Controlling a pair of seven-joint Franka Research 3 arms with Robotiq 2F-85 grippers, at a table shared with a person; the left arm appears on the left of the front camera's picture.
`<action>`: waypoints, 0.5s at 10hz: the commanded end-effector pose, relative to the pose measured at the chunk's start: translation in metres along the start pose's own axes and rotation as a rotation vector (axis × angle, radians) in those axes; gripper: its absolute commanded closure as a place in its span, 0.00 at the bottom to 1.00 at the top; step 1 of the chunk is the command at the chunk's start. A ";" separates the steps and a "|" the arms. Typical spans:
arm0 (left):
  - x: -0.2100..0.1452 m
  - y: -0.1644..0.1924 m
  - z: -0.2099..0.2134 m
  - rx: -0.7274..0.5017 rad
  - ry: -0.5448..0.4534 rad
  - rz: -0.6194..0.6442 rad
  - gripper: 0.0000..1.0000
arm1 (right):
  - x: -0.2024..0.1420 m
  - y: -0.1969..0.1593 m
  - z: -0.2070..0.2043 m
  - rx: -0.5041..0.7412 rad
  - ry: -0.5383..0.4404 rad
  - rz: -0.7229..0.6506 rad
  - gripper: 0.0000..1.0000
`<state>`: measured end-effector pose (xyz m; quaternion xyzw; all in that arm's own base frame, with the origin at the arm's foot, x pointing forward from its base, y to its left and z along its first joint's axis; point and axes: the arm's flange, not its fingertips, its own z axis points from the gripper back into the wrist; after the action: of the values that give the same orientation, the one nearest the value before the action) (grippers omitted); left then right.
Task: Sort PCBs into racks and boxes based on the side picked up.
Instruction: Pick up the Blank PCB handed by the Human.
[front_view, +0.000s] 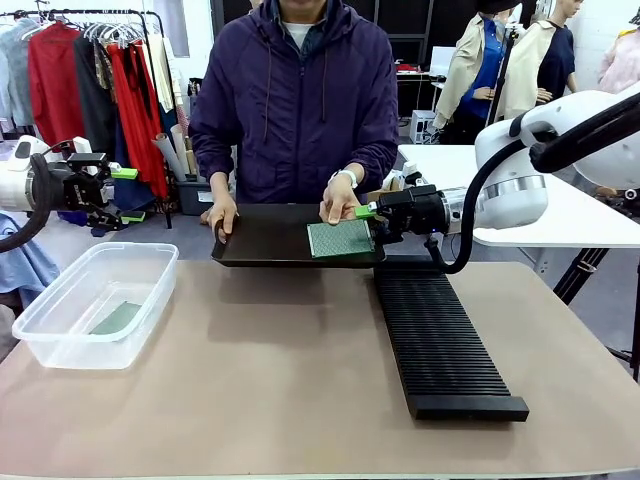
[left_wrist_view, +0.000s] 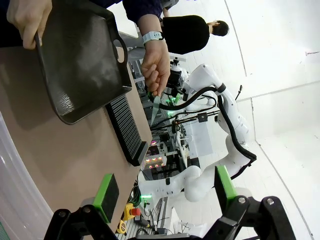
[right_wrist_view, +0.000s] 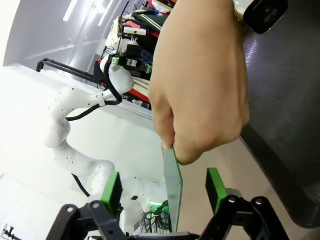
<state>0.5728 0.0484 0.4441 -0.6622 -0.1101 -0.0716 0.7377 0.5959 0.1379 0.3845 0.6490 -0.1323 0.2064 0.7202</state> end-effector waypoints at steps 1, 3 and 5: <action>-0.002 -0.002 0.001 0.009 0.000 0.001 0.00 | 0.007 0.001 -0.009 0.000 -0.023 -0.028 0.57; -0.002 -0.002 0.001 0.009 0.000 0.001 0.00 | 0.006 0.001 -0.008 -0.003 -0.016 -0.036 0.97; -0.002 -0.002 0.001 0.009 0.000 0.001 0.00 | 0.005 0.001 -0.009 -0.007 0.002 -0.044 1.00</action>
<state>0.5728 0.0484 0.4441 -0.6622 -0.1101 -0.0716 0.7377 0.5955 0.1400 0.3841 0.6506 -0.1241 0.1997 0.7221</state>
